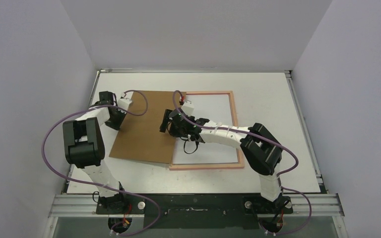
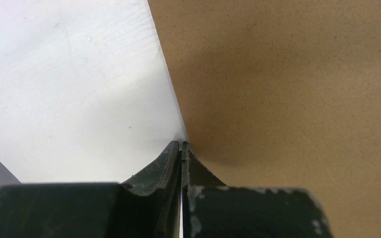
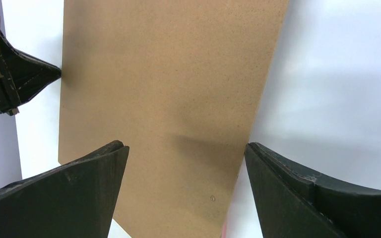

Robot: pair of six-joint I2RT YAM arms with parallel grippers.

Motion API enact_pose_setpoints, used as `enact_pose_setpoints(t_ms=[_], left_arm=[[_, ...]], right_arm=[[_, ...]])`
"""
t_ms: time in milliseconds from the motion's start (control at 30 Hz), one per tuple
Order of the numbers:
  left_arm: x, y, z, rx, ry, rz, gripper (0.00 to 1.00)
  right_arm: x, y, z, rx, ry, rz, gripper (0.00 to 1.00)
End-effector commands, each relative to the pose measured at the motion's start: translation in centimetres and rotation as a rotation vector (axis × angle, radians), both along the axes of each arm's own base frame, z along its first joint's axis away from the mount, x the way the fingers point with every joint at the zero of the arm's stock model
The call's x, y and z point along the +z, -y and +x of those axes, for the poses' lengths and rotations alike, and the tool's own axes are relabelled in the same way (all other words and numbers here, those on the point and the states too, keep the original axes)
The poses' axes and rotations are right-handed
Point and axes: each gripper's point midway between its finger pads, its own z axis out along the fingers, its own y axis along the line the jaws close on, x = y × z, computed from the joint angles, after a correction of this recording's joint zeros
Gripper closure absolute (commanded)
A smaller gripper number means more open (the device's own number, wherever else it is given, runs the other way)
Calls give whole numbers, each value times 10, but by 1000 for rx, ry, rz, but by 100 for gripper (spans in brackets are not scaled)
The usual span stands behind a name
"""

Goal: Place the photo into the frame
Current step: Move the photo frame item to the center of the board, then turn over the photo frame item at the center of the board.

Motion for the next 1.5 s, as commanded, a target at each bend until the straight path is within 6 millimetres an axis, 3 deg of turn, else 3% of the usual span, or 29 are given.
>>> enact_pose_setpoints(t_ms=[0,167,400,667,1067,1467], left_arm=[[-14,57,-37,-53,-148,-190,100],[-16,55,-37,-51,-151,-183,100],[-14,55,-36,-48,-152,-181,100],[-15,54,-35,-39,-155,-178,100],[-14,52,-34,-31,-150,-174,100],[-15,52,-35,-14,-153,-178,100]], right_arm=[[79,-25,11,3,110,268,10],[64,-5,19,-28,83,238,10],[50,6,23,-26,59,201,10],[45,35,35,-54,65,153,10],[27,59,48,-62,59,96,10],[4,49,58,-26,9,94,6]])
